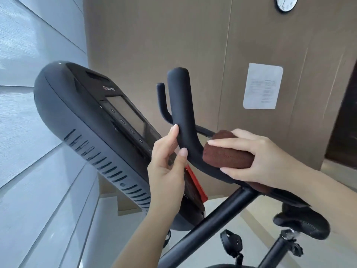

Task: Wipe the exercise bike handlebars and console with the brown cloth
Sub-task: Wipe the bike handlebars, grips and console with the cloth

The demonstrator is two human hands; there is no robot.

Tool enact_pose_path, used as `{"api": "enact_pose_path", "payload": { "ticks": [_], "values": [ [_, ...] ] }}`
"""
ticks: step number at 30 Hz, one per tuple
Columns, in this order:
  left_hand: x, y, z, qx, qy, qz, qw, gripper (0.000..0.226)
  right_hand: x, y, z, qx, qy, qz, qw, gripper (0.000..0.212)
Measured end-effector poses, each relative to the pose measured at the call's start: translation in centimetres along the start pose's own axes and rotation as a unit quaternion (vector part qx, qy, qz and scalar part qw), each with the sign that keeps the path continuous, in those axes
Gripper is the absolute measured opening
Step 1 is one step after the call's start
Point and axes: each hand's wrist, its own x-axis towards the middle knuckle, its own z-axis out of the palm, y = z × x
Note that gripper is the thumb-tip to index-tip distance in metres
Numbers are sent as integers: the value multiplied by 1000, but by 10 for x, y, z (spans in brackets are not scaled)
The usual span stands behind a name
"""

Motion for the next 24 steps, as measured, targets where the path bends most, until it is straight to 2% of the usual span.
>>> {"api": "enact_pose_path", "payload": {
  "ticks": [2,4,6,8,10,12,16,21,24],
  "values": [
    [-5,-1,-9,14,-32,-2,999,48,-17,3,4,-21,-4,28,999,55],
    [-8,-1,-20,56,-77,11,995,50,-24,-2,14,-15,33,49,998,57],
    [-7,3,-33,99,-128,31,986,50,-17,-15,22,10,128,64,990,62],
    [0,8,-46,156,-163,60,972,49,4,-35,26,25,237,62,969,59],
    [11,14,-59,247,-181,120,944,45,32,-58,28,19,323,49,945,49],
    [24,22,-72,320,-193,190,908,41,59,-79,32,-11,375,40,926,44],
    [46,30,-93,416,-173,322,833,31,74,-100,52,-128,410,59,901,44],
    [74,23,-114,487,-128,393,769,30,36,-90,89,-231,362,55,902,44],
    [85,12,-121,526,-121,420,730,32,26,-87,102,-223,347,84,907,45]
  ]
}}
